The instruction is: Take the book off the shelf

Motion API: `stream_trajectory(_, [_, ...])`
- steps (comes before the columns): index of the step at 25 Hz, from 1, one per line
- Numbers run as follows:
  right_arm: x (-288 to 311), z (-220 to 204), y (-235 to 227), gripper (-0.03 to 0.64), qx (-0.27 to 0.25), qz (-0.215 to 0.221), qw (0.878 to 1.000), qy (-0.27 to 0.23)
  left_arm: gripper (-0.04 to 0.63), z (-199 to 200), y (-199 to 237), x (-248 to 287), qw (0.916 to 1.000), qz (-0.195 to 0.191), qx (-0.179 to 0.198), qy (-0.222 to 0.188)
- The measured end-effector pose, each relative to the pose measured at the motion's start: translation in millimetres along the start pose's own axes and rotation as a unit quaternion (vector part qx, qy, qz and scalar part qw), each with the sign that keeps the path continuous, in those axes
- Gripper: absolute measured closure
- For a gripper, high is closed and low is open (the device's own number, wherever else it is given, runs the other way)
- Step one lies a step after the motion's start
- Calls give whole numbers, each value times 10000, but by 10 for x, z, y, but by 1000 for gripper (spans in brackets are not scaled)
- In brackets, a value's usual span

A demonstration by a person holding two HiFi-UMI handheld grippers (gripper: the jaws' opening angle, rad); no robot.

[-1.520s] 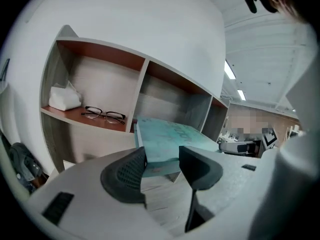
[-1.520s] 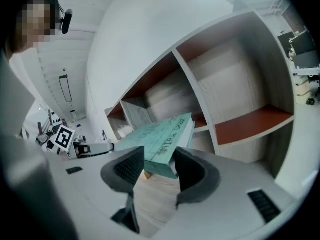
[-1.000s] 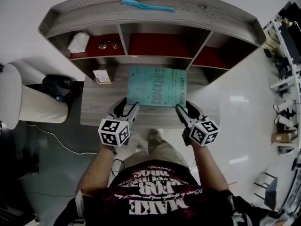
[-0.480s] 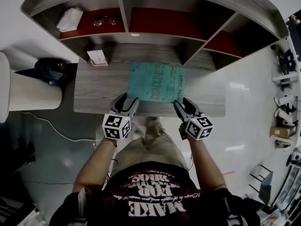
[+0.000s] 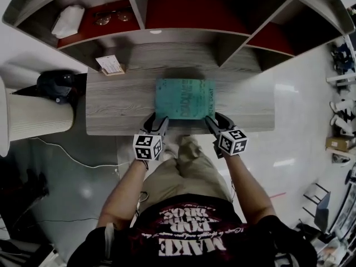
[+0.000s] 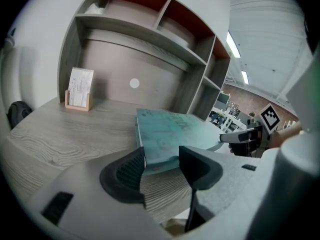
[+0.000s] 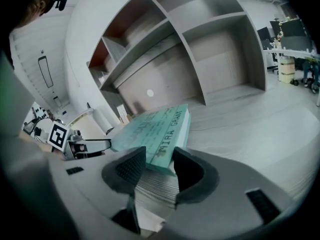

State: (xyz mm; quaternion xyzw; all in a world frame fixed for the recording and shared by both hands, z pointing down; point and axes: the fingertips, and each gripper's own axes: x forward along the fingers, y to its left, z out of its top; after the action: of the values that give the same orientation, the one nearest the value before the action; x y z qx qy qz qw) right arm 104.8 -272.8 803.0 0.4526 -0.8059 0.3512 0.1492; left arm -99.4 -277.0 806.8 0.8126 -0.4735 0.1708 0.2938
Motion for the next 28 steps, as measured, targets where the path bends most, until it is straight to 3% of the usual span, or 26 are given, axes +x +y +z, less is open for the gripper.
stream_trajectory(10, [246, -213, -156, 415, 33, -85, 9982, 593, 383, -259, 123, 268, 9964, 244, -122, 800])
stream_trajectory(14, [237, -289, -84, 332, -203, -113, 9952, 953, 372, -283, 193, 182, 9908, 436, 370, 1226])
stream_trajectory(16, [122, -158, -40, 321, -438, -211, 9953, 832, 368, -159, 289, 44, 9899, 623, 513, 1169])
stream_trajectory(20, [-455, 178, 312, 351, -710, -4, 9973, 201, 368, 209, 300, -555, 9962, 623, 221, 562])
stream_trajectory(23, [-1026, 576, 684, 475, -1043, 71, 9931, -534, 382, 709, 137, -1176, 9977, 436, 446, -267])
stream_trajectory(26, [-1479, 879, 1004, 612, -1335, 61, 9853, -1063, 495, 1267, -149, -1861, 9900, 329, 651, -1204])
stream_trajectory(28, [-1699, 1067, 1194, 614, -1597, 36, 9790, -1266, 553, 1575, -347, -2216, 9819, 371, 813, -1668])
